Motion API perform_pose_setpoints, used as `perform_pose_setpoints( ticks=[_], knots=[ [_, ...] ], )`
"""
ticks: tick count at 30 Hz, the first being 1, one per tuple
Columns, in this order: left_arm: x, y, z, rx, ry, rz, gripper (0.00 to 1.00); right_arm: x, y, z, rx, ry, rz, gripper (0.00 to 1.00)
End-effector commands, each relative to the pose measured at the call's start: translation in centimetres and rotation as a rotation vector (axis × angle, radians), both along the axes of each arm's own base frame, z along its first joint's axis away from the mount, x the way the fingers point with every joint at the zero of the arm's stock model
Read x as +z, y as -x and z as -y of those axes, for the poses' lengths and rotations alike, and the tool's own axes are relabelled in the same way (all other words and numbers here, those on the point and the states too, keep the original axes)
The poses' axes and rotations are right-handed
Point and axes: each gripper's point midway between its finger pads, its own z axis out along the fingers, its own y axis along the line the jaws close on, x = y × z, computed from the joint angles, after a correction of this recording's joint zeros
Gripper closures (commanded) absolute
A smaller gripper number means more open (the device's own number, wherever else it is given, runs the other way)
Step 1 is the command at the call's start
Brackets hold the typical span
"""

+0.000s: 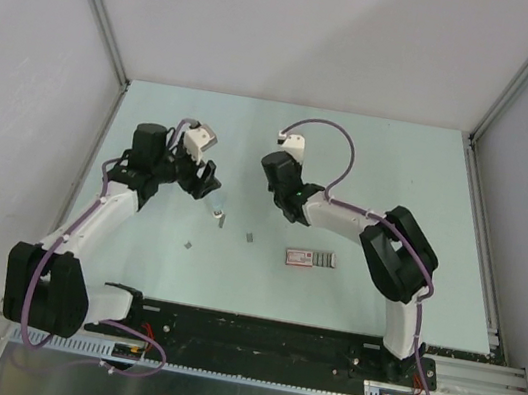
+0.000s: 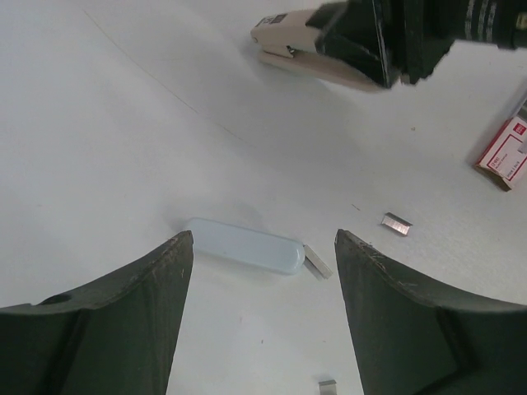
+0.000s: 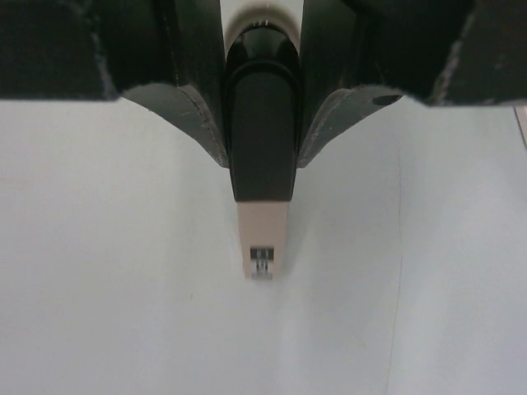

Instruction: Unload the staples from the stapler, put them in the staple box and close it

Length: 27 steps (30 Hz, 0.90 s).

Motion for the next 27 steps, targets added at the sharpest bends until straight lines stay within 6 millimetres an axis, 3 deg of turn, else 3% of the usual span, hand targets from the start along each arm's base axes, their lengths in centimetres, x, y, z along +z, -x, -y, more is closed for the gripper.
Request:
perform_pose_setpoints(
  ticks=[1,6,11,15,17,27],
  knots=[
    [1.1,0.2,0.1,-0.021,0.016,0.041,0.25,-5.0,4.1,-0.1,-0.02,0.01,-0.181,1.0],
    [1.9,0.6,0.5,-0.038,0.041,0.052,0.25,-6.6,5.9,0.6,-0.039,0.011,-0.234,0.96],
    [2.0,0.8,0.5,-0.037,0.041,0.057,0.25,-6.2,6.2,0.7,-0.029,0.004,-0.238,0.92],
    [1.6,1.0,0.2,-0.031,0.023,0.064,0.24,-4.5,6.2,0.6,-0.002,-0.021,-0.232,0.51],
    [1.2,0.9,-0.1,-0.023,0.008,0.062,0.23,-3.1,6.4,0.5,0.013,-0.031,-0.221,0.39],
    [-0.4,0.1,-1.1,0.035,-0.038,0.03,0.22,4.0,9.2,-2.4,0.144,-0.069,-0.099,0.25]
  ],
)
